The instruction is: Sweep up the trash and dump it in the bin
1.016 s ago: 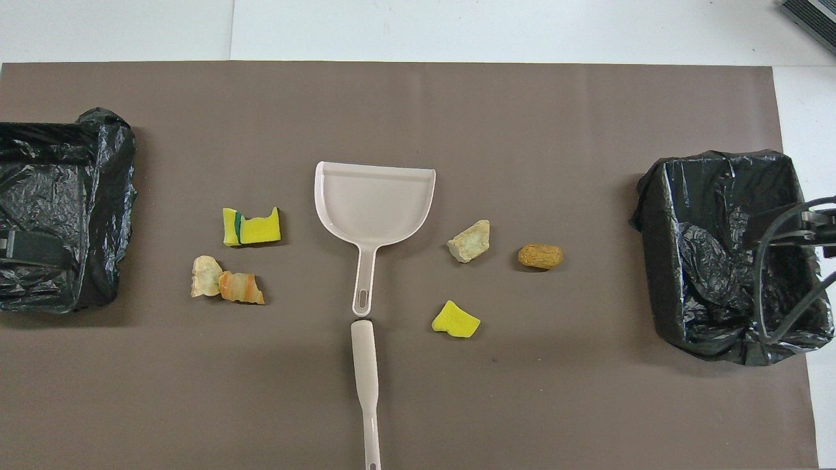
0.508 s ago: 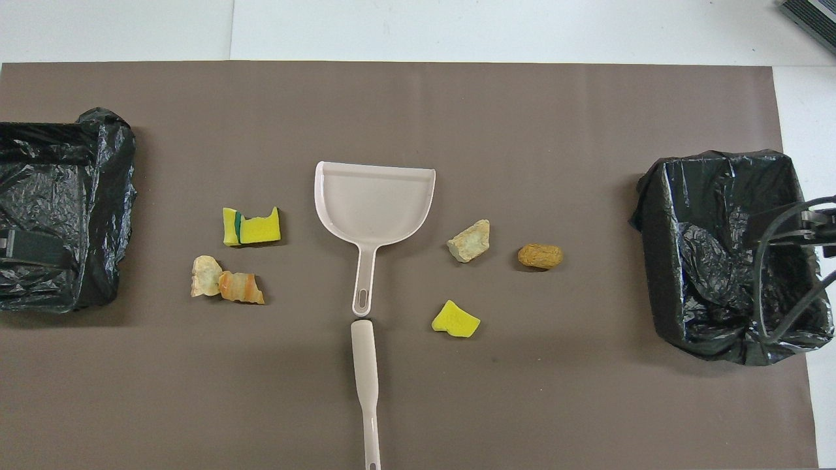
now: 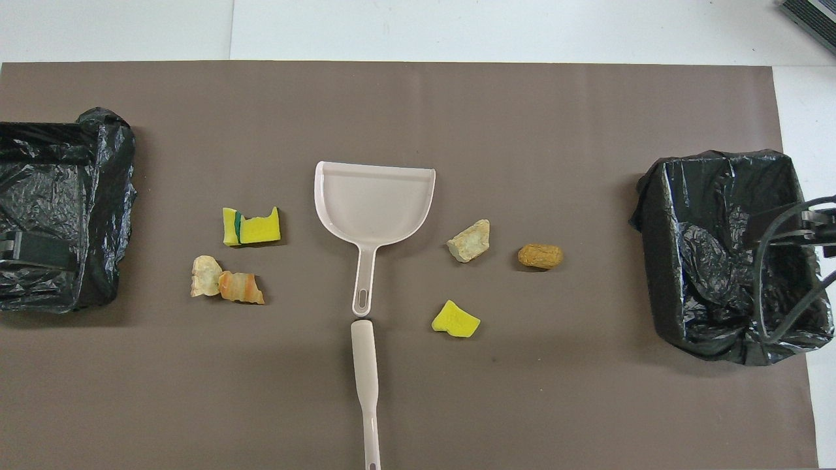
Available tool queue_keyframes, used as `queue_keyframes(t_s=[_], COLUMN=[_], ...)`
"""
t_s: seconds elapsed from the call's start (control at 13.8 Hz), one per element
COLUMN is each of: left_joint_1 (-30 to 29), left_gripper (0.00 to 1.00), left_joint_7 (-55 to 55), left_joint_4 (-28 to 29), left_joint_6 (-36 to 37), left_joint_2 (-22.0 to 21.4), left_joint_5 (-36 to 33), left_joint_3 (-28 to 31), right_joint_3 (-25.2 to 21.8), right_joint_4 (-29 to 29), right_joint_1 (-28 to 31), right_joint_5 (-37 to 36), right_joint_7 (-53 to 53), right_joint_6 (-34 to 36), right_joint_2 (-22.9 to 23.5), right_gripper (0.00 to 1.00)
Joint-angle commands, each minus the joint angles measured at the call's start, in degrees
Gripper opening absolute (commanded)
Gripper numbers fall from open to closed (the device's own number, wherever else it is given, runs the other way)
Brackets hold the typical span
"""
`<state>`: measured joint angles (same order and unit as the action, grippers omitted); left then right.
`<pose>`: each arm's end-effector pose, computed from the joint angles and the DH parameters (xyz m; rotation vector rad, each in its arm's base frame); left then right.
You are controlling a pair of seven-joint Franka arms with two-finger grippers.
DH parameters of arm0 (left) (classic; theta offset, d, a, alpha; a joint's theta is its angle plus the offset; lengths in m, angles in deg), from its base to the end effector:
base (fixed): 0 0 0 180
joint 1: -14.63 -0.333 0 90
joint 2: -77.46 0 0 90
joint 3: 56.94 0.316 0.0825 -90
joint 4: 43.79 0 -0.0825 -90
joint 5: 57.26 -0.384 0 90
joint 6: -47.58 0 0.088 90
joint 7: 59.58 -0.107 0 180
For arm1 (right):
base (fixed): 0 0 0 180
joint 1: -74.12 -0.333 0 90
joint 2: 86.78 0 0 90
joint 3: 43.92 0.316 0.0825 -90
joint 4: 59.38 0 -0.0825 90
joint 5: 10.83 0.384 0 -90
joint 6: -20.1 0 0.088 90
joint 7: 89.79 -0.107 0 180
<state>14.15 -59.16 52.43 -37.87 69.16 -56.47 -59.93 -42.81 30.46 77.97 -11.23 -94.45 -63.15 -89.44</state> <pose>0.4995 -0.0255 0.6432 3.1352 -0.0573 -0.0681 0.5271 -0.0258 0.6410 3.1242 -0.2030 -0.1072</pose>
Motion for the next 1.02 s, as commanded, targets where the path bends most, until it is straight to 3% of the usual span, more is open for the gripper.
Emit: queue_keyframes(t_s=[0.0, 0.36, 0.65, 0.94], left_joint_1=[4.07, 18.91, 31.48, 42.56], left_gripper=[1.00, 1.00, 1.00, 1.00], left_joint_7=[3.07, 21.95, 37.60, 46.40], left_joint_4=[2.55, 13.27, 27.24, 37.00], left_joint_6=[1.08, -1.46, -14.88, -24.03], left_joint_2=[-2.41, -4.53, -9.36, -8.75], left_joint_5=[-0.35, -0.26, 1.66, 2.02], left_joint_3=[-1.49, -1.58, -1.59, -1.59], right_joint_3=[0.03, 0.03, 0.03, 0.03], right_joint_4=[0.33, 0.25, 0.33, 0.33], right_joint_1=[0.28, 0.28, 0.28, 0.28], right_joint_5=[0.66, 0.66, 0.66, 0.75], right_joint_7=[1.50, 1.50, 1.59, 1.50], right_joint_6=[0.45, 0.37, 0.37, 0.45], right_joint_2=[-0.76, -0.76, -0.76, -0.76], right_gripper=[1.00, 1.00, 1.00, 1.00])
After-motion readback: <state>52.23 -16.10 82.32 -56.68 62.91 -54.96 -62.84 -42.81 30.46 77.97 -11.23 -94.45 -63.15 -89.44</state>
